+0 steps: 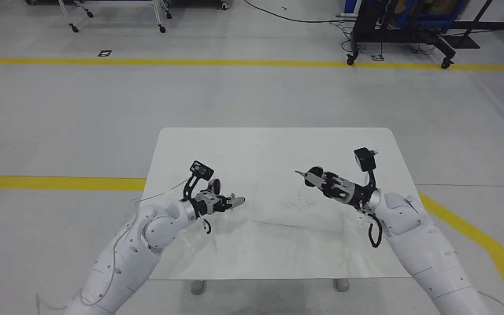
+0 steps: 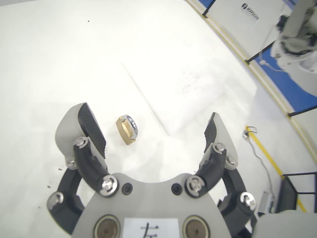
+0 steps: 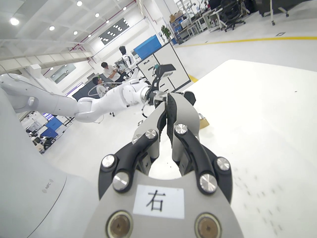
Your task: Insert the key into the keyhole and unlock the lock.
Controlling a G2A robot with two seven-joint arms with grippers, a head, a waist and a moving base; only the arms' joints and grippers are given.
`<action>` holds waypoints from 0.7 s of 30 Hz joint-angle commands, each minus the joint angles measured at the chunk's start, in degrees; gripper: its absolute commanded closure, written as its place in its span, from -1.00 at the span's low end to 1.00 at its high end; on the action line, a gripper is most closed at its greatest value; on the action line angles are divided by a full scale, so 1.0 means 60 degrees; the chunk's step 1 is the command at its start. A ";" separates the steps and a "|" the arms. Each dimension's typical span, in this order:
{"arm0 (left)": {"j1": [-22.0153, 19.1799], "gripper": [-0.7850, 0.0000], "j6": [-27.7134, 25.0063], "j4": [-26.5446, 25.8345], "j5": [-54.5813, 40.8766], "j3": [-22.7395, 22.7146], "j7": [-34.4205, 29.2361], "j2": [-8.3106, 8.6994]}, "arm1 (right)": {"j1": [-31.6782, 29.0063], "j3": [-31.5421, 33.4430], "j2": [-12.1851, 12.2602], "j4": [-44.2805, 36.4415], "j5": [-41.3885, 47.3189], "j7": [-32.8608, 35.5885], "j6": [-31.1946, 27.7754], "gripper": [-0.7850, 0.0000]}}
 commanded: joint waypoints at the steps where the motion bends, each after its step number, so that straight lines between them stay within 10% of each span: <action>1: -0.0105 -0.99 0.0553 0.0140 0.0657 0.0311 0.0302 -0.0102 | -0.0036 0.0038 0.0003 -0.0032 -0.0014 -0.0035 0.0021 1.00; 21: -0.0278 1.00 0.1304 0.0546 0.2603 0.1051 0.0524 -0.0430 | -0.0036 0.0038 0.0003 -0.0032 -0.0014 -0.0035 0.0021 1.00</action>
